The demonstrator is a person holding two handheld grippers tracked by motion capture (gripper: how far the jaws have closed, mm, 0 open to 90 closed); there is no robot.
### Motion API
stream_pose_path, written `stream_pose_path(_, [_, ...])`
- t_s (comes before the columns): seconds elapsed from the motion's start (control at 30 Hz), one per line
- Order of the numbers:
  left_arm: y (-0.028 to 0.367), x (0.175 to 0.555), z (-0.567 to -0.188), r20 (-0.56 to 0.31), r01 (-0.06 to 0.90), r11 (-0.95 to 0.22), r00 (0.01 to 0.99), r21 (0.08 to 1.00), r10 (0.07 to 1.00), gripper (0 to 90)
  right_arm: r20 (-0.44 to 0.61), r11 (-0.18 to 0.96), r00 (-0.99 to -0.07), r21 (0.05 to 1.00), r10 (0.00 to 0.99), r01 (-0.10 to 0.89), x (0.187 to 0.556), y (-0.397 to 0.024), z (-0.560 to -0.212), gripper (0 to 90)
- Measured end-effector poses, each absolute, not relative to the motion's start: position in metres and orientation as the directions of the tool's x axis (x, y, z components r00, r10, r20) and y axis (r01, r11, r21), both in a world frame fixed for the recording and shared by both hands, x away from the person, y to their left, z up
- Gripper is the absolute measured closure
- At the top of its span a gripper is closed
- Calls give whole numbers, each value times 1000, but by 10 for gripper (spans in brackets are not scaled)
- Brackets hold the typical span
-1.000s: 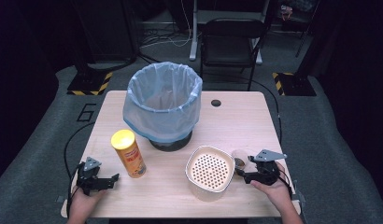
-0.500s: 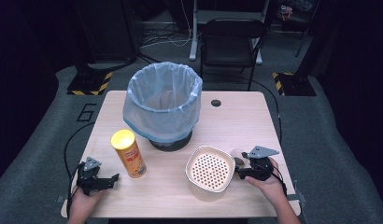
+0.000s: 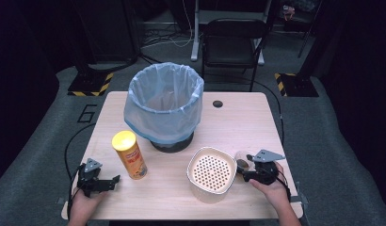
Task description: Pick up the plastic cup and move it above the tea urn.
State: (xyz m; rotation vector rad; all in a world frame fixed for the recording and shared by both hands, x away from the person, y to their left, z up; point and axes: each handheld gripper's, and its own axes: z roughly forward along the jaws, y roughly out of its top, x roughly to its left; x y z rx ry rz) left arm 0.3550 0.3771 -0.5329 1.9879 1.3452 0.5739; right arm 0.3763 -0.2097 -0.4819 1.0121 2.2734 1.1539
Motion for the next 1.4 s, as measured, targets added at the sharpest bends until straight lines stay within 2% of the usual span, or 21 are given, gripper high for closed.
stream_pose_path(0.3, [377,355,-533,-8,637,-250,373,729,928,10,-17,383,-643,815,766,434,369,-220,-483,294])
stream_pose_path(0.43, [377,355,-533,-9,637,-249,373,730,928,10,-19,385,-658,823,752,417,371,-221,-483,251])
stream_pose_path(0.9, [377,355,-532,-8,645,-254,374,721,928,10,-33,411,-696,827,717,384,384,-218,-485,231])
stream_pose_path(1.1, [377,355,-532,-9,646,-253,373,721,928,10,-23,417,-719,828,694,376,386,-217,-487,299])
stream_pose_path(1.4, [377,355,-532,-9,646,-253,373,720,928,10,-8,425,-734,819,680,386,383,-218,-484,328])
